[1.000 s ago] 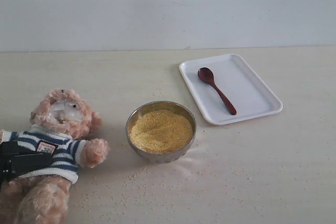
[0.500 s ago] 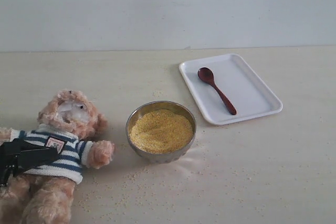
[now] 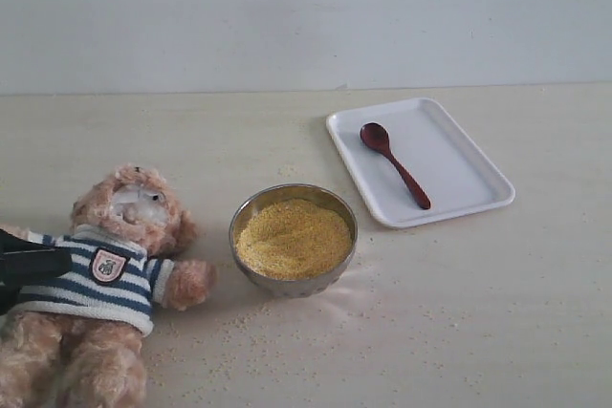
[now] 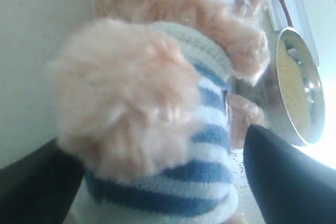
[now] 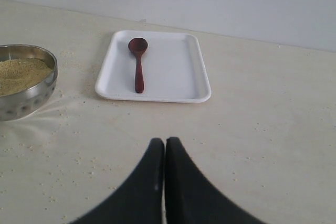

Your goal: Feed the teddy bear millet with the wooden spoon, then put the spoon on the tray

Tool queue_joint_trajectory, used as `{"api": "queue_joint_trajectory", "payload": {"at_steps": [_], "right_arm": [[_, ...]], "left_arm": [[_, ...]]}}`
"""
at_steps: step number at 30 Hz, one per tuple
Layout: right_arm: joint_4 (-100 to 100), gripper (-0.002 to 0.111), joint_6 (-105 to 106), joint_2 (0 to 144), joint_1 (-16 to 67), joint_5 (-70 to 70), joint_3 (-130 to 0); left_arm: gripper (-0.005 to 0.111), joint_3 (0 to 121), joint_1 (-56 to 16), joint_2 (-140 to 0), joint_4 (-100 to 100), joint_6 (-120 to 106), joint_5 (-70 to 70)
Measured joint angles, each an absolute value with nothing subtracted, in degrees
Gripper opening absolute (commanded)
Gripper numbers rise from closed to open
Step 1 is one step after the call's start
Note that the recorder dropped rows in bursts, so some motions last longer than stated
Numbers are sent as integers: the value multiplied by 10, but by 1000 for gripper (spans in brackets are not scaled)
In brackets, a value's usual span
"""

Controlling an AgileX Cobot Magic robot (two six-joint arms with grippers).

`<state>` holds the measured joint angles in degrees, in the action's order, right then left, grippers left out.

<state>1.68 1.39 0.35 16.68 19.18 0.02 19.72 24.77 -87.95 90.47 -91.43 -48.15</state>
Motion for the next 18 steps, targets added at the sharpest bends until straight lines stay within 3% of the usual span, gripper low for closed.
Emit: {"api": "queue_joint_trajectory", "payload": {"at_steps": [10, 18], "right_arm": [[17, 0, 13, 3, 167, 192, 0], [17, 0, 13, 3, 167, 192, 0]], "left_arm": [[73, 225, 259, -646, 688, -653, -418], [8, 332, 259, -428, 448, -396, -513]]}}
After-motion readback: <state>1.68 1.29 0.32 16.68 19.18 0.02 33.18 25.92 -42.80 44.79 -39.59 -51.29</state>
